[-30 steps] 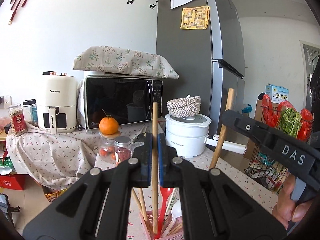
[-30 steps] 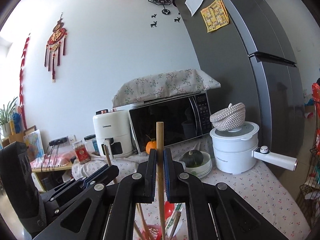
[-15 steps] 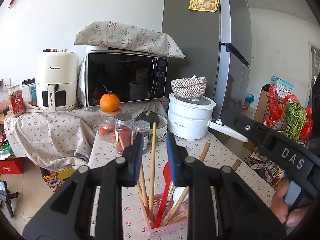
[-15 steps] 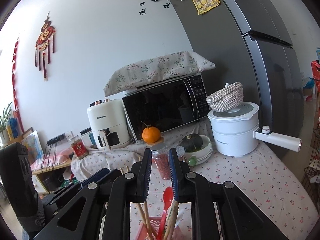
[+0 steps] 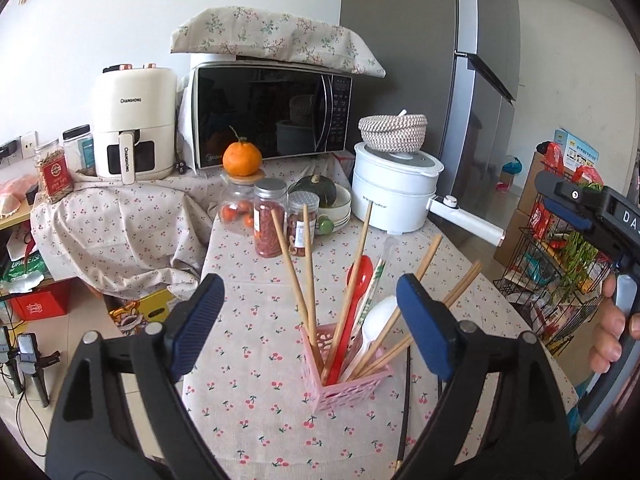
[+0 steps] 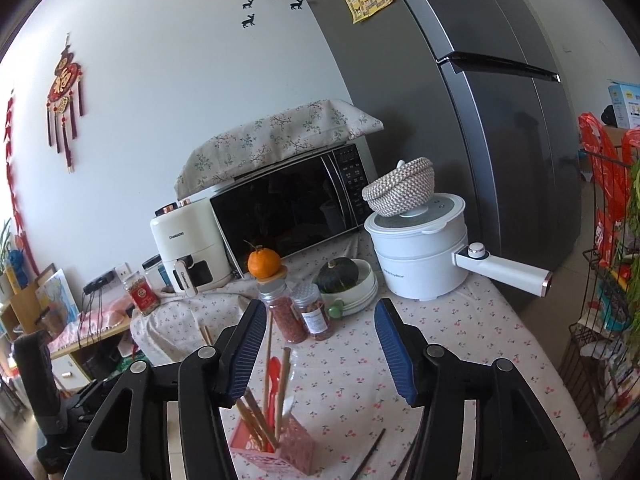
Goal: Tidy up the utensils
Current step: 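Move both open tools back toward the two black chopsticks, then grasp a black chopstick with the right tool while the left tool grasps the other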
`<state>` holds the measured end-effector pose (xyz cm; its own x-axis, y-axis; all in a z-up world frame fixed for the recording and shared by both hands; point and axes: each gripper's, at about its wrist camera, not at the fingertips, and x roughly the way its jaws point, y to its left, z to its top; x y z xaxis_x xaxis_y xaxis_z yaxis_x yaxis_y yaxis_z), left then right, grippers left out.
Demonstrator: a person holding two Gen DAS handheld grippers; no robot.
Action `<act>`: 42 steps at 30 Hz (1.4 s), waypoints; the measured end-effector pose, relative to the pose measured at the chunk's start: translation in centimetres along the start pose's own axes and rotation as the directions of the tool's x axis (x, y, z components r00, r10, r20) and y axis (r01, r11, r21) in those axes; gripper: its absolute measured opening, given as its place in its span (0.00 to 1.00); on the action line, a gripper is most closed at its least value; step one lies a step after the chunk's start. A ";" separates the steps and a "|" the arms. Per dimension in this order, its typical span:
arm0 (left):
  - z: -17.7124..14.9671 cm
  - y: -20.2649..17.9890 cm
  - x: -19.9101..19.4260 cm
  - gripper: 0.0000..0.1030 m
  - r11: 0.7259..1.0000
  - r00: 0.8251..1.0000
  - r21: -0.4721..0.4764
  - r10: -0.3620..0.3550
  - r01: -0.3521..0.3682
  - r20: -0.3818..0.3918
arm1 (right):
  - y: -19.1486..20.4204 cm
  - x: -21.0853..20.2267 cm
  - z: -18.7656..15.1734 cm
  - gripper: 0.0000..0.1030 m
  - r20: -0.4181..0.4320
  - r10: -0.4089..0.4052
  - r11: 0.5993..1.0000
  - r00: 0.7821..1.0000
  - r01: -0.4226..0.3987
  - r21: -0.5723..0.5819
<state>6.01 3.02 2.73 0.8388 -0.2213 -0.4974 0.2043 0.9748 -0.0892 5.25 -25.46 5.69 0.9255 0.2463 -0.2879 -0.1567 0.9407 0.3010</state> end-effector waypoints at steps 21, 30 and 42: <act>-7.9 -0.2 5.8 0.92 0.999 0.865 -0.040 -0.004 -0.019 -0.502 | -6.1 10.2 -11.3 0.78 -0.617 -0.265 0.960 0.741 0.262 -0.098; -9.1 -1.3 6.1 0.92 1.000 0.845 0.007 0.010 -0.007 -0.535 | -6.9 14.2 -14.4 0.78 -0.700 -0.321 0.937 0.638 0.319 -0.140; -10.9 -4.7 5.7 0.92 0.986 0.843 0.149 0.015 0.077 -0.538 | -6.7 15.1 -15.8 0.18 -0.731 -0.331 0.943 0.596 0.218 -0.250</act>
<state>4.36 -2.54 -9.11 0.4380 -0.1574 -0.8851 0.3414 0.9399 0.0018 14.81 -24.35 -15.01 0.3512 0.0059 -0.9363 -0.0327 0.9994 -0.0059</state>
